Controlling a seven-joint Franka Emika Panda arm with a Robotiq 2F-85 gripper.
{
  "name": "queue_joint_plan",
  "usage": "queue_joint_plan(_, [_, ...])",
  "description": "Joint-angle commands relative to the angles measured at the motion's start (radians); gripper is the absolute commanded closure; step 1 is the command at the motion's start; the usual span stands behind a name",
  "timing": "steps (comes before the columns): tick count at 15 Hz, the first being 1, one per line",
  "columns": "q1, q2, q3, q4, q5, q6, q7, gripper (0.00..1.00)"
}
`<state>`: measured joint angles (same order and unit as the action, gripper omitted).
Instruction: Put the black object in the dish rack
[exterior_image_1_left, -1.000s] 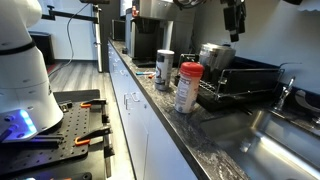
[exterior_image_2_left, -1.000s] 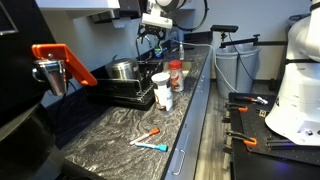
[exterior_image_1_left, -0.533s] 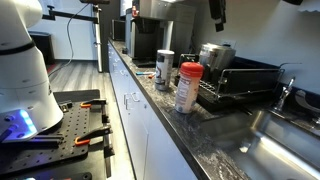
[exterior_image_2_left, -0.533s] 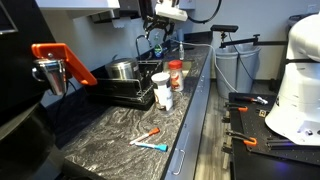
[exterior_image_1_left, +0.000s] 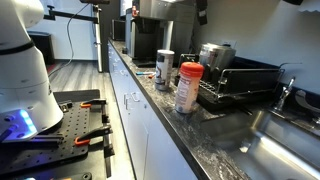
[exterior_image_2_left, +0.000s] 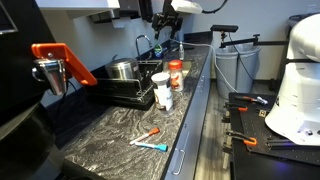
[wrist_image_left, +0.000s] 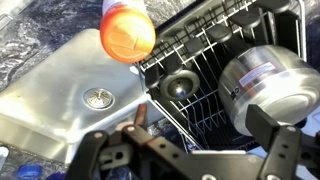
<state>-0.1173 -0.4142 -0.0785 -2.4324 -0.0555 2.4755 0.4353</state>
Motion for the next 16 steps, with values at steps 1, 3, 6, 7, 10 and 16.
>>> queue_joint_plan(1, [-0.027,-0.059,0.053,-0.018,-0.041,-0.097,-0.073,0.00])
queue_joint_plan(3, [-0.017,-0.064,0.064,-0.014,-0.047,-0.130,-0.114,0.00])
queue_joint_plan(6, [-0.003,-0.071,0.058,-0.017,-0.045,-0.147,-0.203,0.00])
queue_joint_plan(7, [0.001,-0.072,0.050,-0.019,-0.041,-0.145,-0.236,0.00])
queue_joint_plan(10, [-0.012,-0.044,0.059,-0.001,-0.036,-0.128,-0.221,0.00])
queue_joint_plan(16, [-0.009,-0.034,0.043,0.003,-0.039,-0.125,-0.264,0.00])
